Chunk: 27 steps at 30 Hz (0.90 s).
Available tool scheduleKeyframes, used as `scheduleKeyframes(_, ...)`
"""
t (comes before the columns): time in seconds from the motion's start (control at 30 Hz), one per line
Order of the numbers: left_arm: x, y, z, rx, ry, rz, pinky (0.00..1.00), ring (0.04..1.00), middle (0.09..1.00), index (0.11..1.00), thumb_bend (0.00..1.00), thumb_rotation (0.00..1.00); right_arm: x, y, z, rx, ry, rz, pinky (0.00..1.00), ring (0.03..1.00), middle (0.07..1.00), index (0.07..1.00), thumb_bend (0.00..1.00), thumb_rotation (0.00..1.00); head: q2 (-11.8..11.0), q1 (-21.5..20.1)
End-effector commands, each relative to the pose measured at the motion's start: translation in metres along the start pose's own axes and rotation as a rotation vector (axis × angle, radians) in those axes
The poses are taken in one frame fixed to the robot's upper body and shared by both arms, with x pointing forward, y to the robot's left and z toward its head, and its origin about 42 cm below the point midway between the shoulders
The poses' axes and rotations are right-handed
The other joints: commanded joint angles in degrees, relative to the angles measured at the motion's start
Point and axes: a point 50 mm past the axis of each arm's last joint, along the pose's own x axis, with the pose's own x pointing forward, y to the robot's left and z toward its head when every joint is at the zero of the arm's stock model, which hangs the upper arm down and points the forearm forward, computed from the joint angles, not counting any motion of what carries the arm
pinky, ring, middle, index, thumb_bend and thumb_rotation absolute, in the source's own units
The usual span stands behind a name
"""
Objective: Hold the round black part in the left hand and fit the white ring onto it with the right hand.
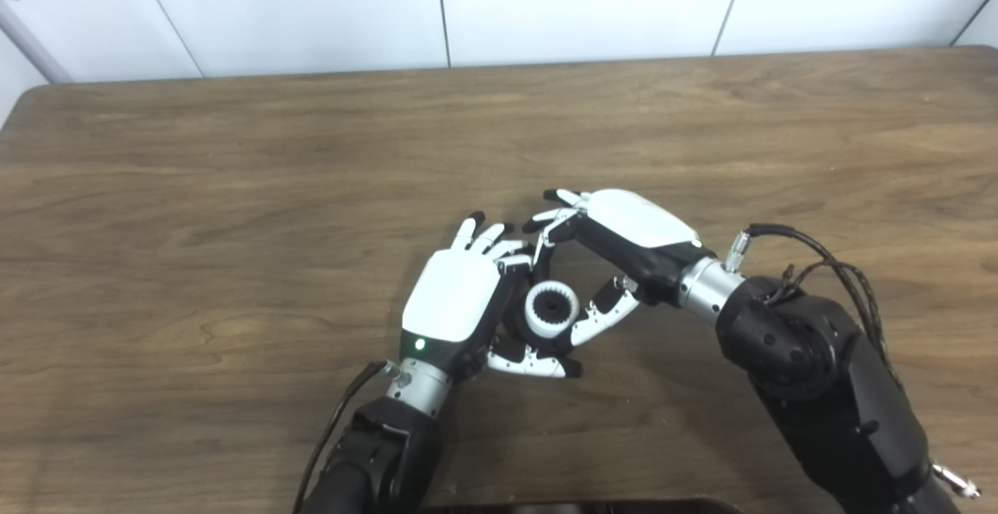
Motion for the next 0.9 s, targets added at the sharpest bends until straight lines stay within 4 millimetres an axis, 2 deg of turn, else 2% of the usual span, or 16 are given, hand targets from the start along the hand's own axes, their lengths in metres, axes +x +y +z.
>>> scheduleKeyframes(0.0, 0.006, 0.011, 0.006, 0.005, -0.025, 0.055, 1.00, 0.907, 0.790, 0.483, 0.52, 0.05, -0.001, -0.012, 0.005, -0.037, -0.031, -0.068, 1.00, 0.989, 0.853, 0.491, 0.52, 0.15, -0.07, -0.08)
scheduleKeyframes(0.03, 0.006, 0.011, 0.006, 0.005, -0.025, 0.056, 1.00, 0.907, 0.790, 0.483, 0.52, 0.05, -0.001, -0.013, 0.005, -0.042, -0.033, -0.072, 1.00, 0.986, 0.854, 0.545, 0.75, 0.18, -0.07, -0.08)
scheduleKeyframes(0.07, 0.006, 0.011, 0.006, 0.006, -0.024, 0.056, 1.00, 0.907, 0.790, 0.483, 0.52, 0.05, -0.001, -0.013, 0.005, -0.045, -0.035, -0.075, 1.00, 0.987, 0.858, 0.583, 0.90, 0.20, -0.07, -0.08)
scheduleKeyframes(0.13, 0.006, 0.011, 0.005, 0.007, -0.023, 0.057, 1.00, 0.906, 0.790, 0.483, 0.52, 0.05, -0.002, -0.015, 0.005, -0.051, -0.033, -0.083, 1.00, 0.989, 0.863, 0.605, 0.97, 0.22, -0.07, -0.08)
scheduleKeyframes(0.37, 0.006, 0.010, 0.005, 0.009, -0.023, 0.059, 1.00, 0.903, 0.788, 0.483, 0.52, 0.05, -0.004, -0.023, 0.006, -0.048, -0.010, -0.102, 1.00, 1.000, 0.886, 0.643, 1.00, 0.27, -0.07, -0.20)
scheduleKeyframes(0.6, 0.005, 0.010, 0.004, 0.010, -0.024, 0.059, 1.00, 0.905, 0.789, 0.483, 0.52, 0.05, -0.006, -0.024, 0.005, -0.051, -0.003, -0.105, 1.00, 1.000, 0.890, 0.640, 1.00, 0.24, -0.07, -0.20)
scheduleKeyframes(0.73, 0.005, 0.010, 0.004, 0.008, -0.024, 0.060, 1.00, 0.904, 0.790, 0.483, 0.52, 0.05, -0.008, -0.025, 0.004, -0.045, 0.005, -0.102, 1.00, 1.000, 0.890, 0.603, 1.00, 0.22, -0.07, -0.20)
scheduleKeyframes(0.87, 0.006, 0.010, 0.003, 0.006, -0.023, 0.061, 1.00, 0.903, 0.788, 0.483, 0.52, 0.05, -0.010, -0.028, 0.001, -0.047, 0.021, -0.118, 1.00, 1.000, 0.883, 0.619, 1.00, 0.20, -0.45, -0.78)
